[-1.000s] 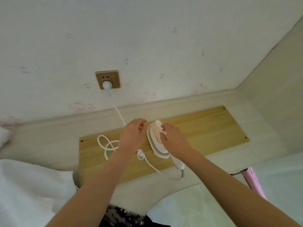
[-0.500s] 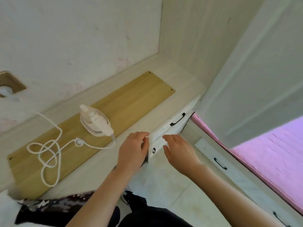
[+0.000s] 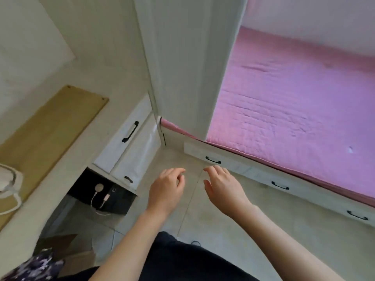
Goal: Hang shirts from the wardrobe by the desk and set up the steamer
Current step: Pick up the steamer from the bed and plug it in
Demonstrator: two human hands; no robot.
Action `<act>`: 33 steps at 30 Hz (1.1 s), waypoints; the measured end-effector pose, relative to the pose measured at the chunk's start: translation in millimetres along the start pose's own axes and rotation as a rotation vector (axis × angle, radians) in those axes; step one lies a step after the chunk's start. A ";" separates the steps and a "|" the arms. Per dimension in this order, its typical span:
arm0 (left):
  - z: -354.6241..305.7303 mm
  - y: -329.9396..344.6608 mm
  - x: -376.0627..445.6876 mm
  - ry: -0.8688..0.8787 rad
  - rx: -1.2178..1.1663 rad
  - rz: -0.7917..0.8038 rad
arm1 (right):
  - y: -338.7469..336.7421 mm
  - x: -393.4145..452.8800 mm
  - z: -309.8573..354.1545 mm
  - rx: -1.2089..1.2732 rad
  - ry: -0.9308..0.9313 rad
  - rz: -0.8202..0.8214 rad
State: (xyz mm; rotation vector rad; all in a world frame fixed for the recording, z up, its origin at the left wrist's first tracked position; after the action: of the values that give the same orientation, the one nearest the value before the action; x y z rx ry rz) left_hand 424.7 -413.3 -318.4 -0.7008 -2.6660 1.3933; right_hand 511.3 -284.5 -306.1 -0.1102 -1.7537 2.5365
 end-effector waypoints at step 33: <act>-313.4 210.9 167.4 0.410 0.323 0.104 | -132.3 -3.0 -351.2 -0.068 0.247 -0.118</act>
State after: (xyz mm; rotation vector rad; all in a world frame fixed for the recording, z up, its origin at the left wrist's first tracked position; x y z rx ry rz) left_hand 430.6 -0.2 -326.1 -0.9718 -2.0638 1.4664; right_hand 546.7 89.1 -305.8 -0.2995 -1.6965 2.2712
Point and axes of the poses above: each hand's wrist, its own x-axis towards the middle knuckle, its own y-axis out of the palm, z = x × y, the point moved 8 cm from there along x, towards the middle knuckle, and after that the axes turned 14 degrees about -y, right-handed, at the moved point
